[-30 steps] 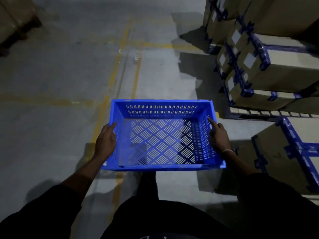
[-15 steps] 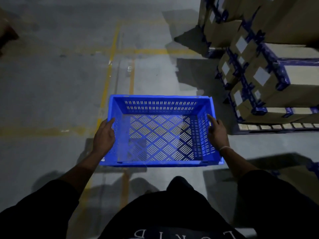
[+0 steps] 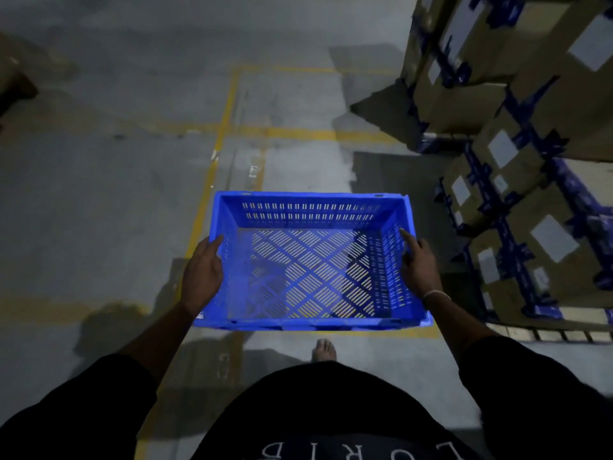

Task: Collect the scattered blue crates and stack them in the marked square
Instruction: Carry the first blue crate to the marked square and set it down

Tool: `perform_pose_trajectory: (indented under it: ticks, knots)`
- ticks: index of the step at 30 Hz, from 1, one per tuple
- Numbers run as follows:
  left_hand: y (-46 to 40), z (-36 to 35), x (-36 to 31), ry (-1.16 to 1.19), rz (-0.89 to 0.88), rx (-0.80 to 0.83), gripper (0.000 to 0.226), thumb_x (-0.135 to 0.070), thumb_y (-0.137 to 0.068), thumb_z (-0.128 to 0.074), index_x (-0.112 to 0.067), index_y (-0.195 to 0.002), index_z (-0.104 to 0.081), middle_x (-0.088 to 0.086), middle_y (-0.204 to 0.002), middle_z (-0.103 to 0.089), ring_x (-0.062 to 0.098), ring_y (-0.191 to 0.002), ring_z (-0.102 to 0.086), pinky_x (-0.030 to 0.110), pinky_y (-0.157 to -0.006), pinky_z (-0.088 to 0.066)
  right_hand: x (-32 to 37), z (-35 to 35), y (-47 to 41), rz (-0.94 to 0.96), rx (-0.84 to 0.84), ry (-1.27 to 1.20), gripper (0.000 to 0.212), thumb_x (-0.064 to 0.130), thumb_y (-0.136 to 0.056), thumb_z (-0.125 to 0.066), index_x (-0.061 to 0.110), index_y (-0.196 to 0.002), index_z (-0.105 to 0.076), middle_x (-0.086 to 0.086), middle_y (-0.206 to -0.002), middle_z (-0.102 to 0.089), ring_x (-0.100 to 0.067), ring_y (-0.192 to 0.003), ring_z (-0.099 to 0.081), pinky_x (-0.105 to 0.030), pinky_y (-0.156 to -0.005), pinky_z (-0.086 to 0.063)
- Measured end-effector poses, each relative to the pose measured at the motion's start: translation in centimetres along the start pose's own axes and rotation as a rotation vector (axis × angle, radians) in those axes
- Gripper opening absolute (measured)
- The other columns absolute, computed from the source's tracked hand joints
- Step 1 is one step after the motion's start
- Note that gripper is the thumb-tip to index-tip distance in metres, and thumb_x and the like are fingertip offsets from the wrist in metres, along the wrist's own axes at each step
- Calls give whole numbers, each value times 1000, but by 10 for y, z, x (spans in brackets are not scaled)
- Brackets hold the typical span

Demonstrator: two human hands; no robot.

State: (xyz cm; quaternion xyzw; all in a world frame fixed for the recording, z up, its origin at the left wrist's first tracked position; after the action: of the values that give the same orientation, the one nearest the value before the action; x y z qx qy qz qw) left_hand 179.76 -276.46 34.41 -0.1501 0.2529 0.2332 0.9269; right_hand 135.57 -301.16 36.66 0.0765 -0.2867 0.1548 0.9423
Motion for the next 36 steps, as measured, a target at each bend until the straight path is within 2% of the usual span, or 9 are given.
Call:
perform_pose_trajectory:
  ticks: [2,5,11,16,19,23,28,36]
  knots:
    - [-45,-7,-1,-7,-4,-3,49,-8,-97,-46,-14,-145,-49,16,-144,-49,30,-128,-51,38,-102,-43,8,2,-49,4,9,21,65,-1,-90,-51,26,-148,-40,-17,-117,-50,-38,-90,-59,-39,-76,-48]
    - [-108,-19,9,-11,14,-6,53,-16,-94,-40,-16,-145,-49,15,-143,-50,28,-125,-52,35,-102,-42,21,1,-114,-10,12,26,64,0,-91,-50,27,-148,-39,-16,-119,-49,-35,-92,-59,-35,-76,-45]
    - [-240,-43,33,15,33,-7,52,-4,-94,-47,-15,-145,-50,16,-141,-51,27,-122,-52,35,-101,-42,48,-17,-245,-9,-2,46,62,-1,-90,-51,23,-147,-43,-20,-115,-51,-42,-90,-58,-43,-79,-49]
    - [-375,-70,72,34,14,35,52,-15,-93,-40,-15,-144,-51,16,-141,-51,32,-125,-54,36,-102,-44,77,-48,-365,-24,-31,45,69,-4,-84,-53,24,-146,-44,-20,-115,-51,-43,-89,-59,-44,-79,-50]
    - [-478,-75,88,11,-3,63,52,-1,-93,-49,-12,-143,-52,20,-139,-52,36,-124,-55,40,-99,-46,100,-74,-450,-73,-29,42,74,-6,-79,-53,23,-147,-43,-20,-115,-50,-42,-83,-59,-42,-74,-49]
    - [-511,-69,87,-4,-21,37,52,1,-94,-51,-10,-144,-51,22,-143,-49,38,-126,-54,43,-98,-47,112,-75,-481,-59,-40,40,75,-5,-79,-52,26,-147,-42,-19,-117,-49,-43,-84,-58,-42,-74,-49]
    - [-624,-91,101,0,-2,124,51,-3,-96,-49,-13,-146,-48,20,-144,-48,40,-121,-57,47,-90,-52,132,-87,-586,-99,-32,53,74,-4,-82,-52,27,-148,-40,-20,-119,-49,-42,-88,-59,-39,-75,-48]
    - [-791,-156,116,-14,66,205,58,1,-93,-50,-14,-148,-46,19,-151,-43,35,-134,-49,46,-95,-49,129,-120,-772,-121,31,56,73,-4,-83,-51,24,-149,-39,-21,-118,-47,-42,-86,-58,-37,-73,-46]
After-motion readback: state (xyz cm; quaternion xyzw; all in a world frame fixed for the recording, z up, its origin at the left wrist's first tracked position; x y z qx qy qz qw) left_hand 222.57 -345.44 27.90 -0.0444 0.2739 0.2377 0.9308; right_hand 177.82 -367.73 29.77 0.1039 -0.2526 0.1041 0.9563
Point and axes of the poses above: each hand's wrist, its own y-axis away from the middle knuckle, its own z-axis out of the back of the hand, x = y × z, the point moved 10 cm from there along -y, towards the middle knuckle
